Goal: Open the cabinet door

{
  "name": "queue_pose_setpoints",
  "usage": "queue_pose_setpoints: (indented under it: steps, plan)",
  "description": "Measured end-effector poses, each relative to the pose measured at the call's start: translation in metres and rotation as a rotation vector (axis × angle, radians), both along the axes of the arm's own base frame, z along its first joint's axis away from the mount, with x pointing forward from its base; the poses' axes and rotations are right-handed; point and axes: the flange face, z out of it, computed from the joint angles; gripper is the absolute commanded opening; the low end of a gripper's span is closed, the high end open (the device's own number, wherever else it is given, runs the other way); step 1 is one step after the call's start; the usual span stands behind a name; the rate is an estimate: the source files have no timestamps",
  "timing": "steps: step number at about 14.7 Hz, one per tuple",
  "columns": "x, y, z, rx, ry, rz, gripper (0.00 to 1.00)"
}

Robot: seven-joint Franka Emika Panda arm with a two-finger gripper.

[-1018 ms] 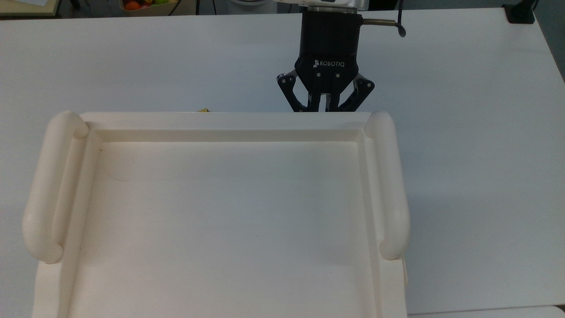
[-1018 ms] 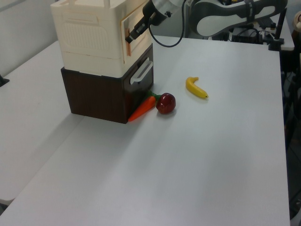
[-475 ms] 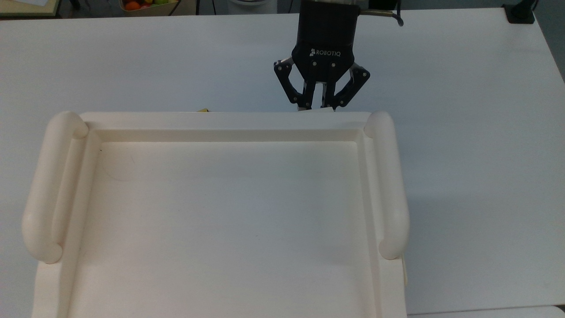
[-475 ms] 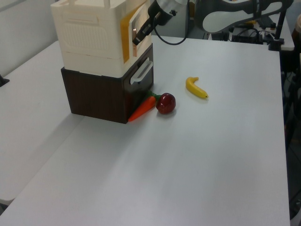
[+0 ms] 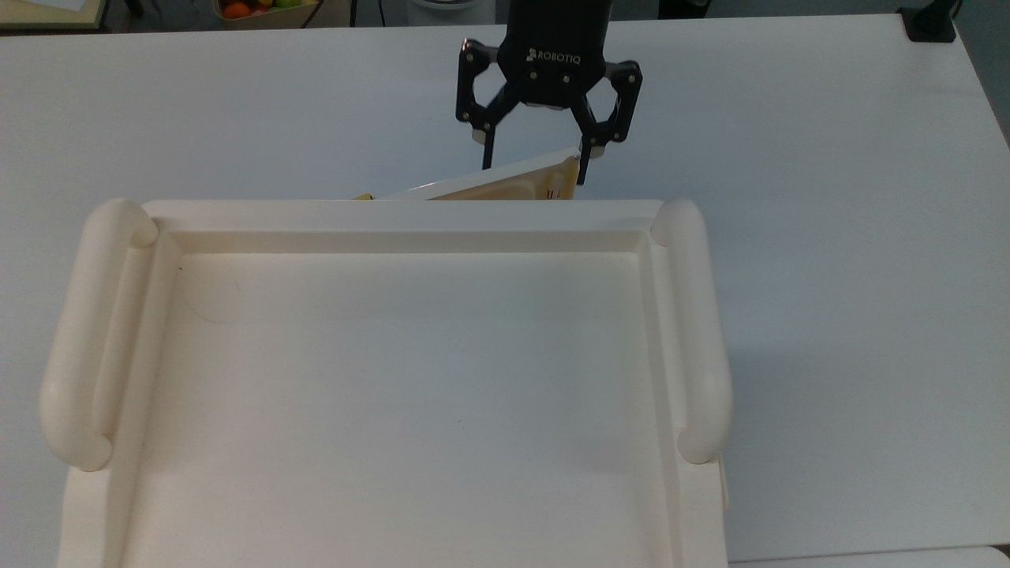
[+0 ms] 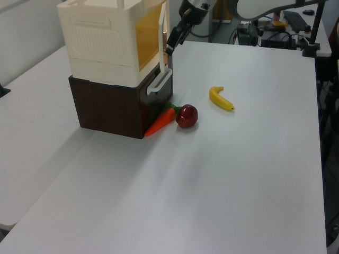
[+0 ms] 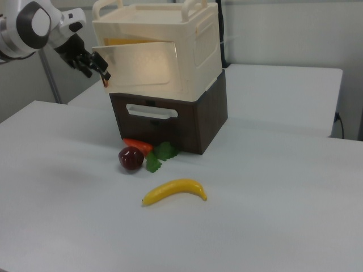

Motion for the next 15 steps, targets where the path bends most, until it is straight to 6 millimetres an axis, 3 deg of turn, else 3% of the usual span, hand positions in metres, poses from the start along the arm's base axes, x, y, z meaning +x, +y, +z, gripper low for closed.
queue_pose_setpoints:
  steps: [3, 8, 12, 15]
  plan:
    - [-0.017, -0.006, 0.014, 0.012, 0.07, -0.023, 1.0]
    - [-0.037, -0.01, 0.056, 0.068, 0.034, -0.026, 1.0]
    - [-0.032, -0.003, 0.08, 0.113, -0.099, 0.007, 1.0]
    - [-0.021, 0.009, 0.083, 0.153, -0.222, 0.046, 1.0]
